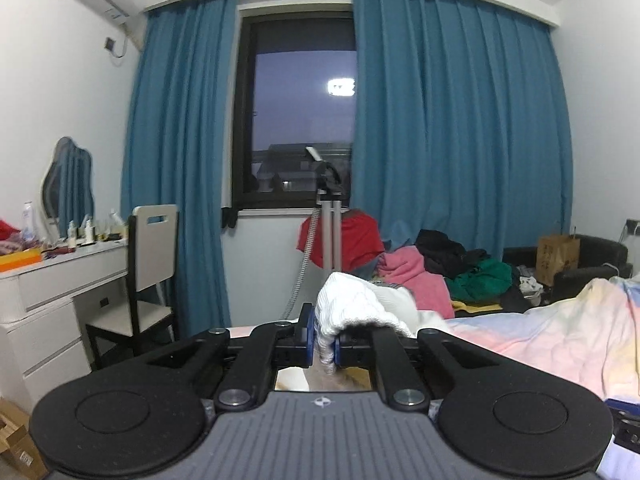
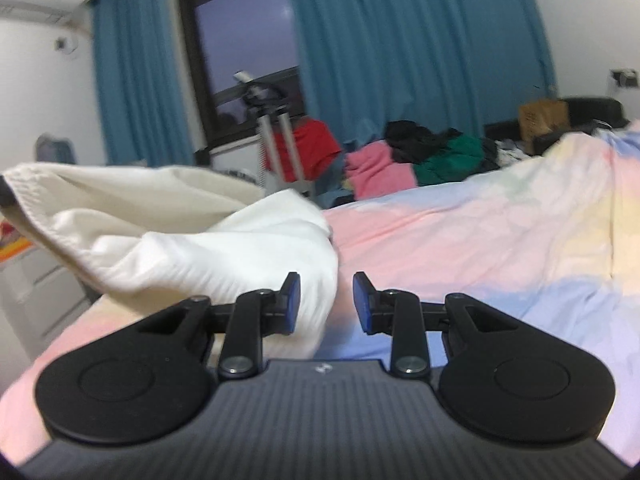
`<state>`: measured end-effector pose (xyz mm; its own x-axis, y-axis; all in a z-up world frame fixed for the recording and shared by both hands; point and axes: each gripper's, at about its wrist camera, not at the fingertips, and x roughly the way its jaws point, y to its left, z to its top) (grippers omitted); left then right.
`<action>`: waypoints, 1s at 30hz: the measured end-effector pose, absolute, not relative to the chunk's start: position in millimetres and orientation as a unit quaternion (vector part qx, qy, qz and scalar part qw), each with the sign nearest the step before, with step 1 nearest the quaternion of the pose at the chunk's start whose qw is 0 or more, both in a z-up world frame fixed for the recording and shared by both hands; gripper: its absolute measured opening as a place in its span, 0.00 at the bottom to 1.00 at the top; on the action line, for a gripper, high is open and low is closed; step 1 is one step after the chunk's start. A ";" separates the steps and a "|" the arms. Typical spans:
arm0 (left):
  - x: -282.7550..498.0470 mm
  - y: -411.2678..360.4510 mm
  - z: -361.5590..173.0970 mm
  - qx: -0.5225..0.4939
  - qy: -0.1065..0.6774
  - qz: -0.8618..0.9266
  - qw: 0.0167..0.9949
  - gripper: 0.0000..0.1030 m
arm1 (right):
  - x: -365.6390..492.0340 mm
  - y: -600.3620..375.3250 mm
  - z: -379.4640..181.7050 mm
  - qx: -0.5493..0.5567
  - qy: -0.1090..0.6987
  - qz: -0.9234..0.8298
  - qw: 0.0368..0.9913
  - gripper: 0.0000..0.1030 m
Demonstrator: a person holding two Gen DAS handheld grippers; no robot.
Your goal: Fold clothes
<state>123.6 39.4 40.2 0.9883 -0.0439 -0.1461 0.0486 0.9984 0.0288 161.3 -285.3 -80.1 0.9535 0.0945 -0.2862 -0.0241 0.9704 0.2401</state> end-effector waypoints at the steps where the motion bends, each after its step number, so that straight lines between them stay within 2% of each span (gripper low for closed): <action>1: 117.8 53.8 39.3 0.014 0.076 -0.018 0.997 0.09 | 160.1 -281.2 -80.1 0.115 0.159 0.040 0.980 0.32; 7: 111.7 138.3 10.5 -0.014 0.106 0.014 0.994 0.09 | 158.0 -251.9 -88.9 0.093 0.226 0.105 0.964 0.34; 9: 108.9 166.6 -4.5 -0.042 0.130 0.022 0.990 0.09 | 160.3 -240.7 -92.4 0.080 0.250 0.132 0.956 0.46; 11: 111.3 189.7 -16.0 -0.058 0.147 0.029 0.987 0.10 | 164.4 -226.1 -97.8 0.067 0.277 0.162 0.945 0.51; 16: 125.1 227.8 -42.4 -0.097 0.203 0.043 0.973 0.10 | 176.5 -180.3 -117.4 -0.016 0.322 0.197 0.926 0.50; 19: 137.1 239.1 -52.8 -0.106 0.218 0.048 0.969 0.10 | 191.2 -174.8 -128.8 -0.015 0.344 0.195 0.918 0.49; 24: 168.6 248.4 -64.9 -0.147 0.245 0.064 0.956 0.10 | 191.2 -154.7 -132.9 -0.059 0.330 0.191 0.923 0.51; 27: 180.2 246.7 -71.5 -0.153 0.256 0.071 0.952 0.10 | 184.5 -143.1 -134.3 -0.090 0.308 0.181 0.930 0.49; 30: 184.5 242.4 -76.4 -0.150 0.264 0.074 0.950 0.11 | 178.1 -152.0 -122.7 -0.058 0.285 0.174 0.941 0.48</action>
